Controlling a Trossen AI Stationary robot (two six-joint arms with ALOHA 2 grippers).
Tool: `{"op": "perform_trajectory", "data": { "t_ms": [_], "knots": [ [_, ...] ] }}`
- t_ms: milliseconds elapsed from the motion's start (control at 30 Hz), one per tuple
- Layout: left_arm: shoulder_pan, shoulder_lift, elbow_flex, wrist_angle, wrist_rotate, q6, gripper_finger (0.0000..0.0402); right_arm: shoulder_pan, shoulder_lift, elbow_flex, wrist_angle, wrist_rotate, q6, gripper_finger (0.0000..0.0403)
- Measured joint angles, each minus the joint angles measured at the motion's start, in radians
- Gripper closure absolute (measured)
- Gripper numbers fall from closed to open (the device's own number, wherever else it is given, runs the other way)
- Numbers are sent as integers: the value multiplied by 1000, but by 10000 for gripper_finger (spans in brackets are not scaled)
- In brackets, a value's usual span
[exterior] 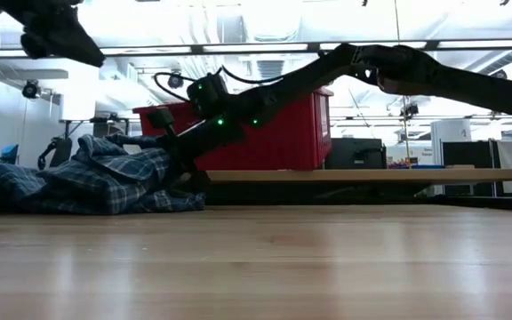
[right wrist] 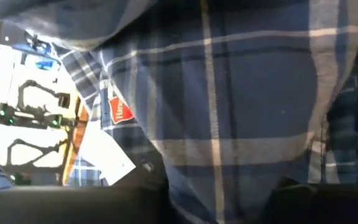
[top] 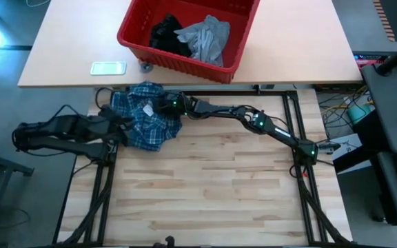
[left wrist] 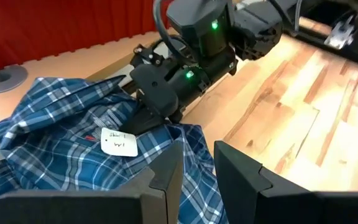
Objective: Fold Laundry from Bin
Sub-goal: Stack the blue patterned long sleeve shirt on top of the blue patterned pants
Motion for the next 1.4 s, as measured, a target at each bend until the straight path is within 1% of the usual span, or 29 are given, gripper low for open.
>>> {"op": "perform_trajectory", "data": {
  "t_ms": [100, 233, 300, 433, 500, 533, 600, 667, 700, 833, 933, 1000, 1100, 1167, 1233, 1300, 1400],
  "knots": [
    [0, 49, 9, 6, 0, -6, 325, 0, 0, 3, -8, -14, -27, 288],
    [1, 89, 22, 5, -4, -35, 325, -3, -24, 4, -42, -75, -78, 222],
    [10, 93, 22, 1, -5, -61, 325, -4, -63, 4, -149, -72, -126, 189],
    [77, 94, 23, -49, 4, -139, 325, -1, -162, 4, -434, 14, -278, 136],
    [138, 104, 23, -49, 55, -127, 325, -2, -213, 4, -566, 43, -349, 116],
    [179, 117, 23, -43, 108, -111, 325, -2, -238, 4, -625, 57, -378, 107],
    [286, 162, 23, -24, 248, -64, 325, 1, -286, 4, -714, 85, -436, 93],
    [404, 230, 18, -2, 368, -5, 325, 10, -339, 3, -780, 122, -481, 84],
    [464, 267, 14, 23, 403, 39, 325, 16, -366, 3, -805, 136, -499, 82],
    [676, 441, 7, 183, 488, 195, 325, 46, -472, 3, -894, 205, -539, 79],
    [788, 555, 7, 278, 569, 224, 325, 86, -541, 3, -983, 306, -543, 80],
    [836, 613, 1, 301, 563, 207, 325, 122, -584, 3, -1061, 383, -533, 80],
    [892, 669, -48, 372, 530, 184, 325, 183, -632, 3, -1171, 529, -473, 80],
    [922, 709, -84, 419, 487, 161, 325, 223, -656, 2, -1223, 620, -425, 80],
    [950, 754, -109, 450, 435, 135, 325, 259, -671, 2, -1254, 688, -380, 80],
    [983, 794, -115, 486, 415, 114, 325, 286, -681, 2, -1271, 725, -354, 80],
    [1017, 849, -113, 535, 412, 92, 325, 311, -687, 2, -1277, 736, -331, 80]
  ]
}}
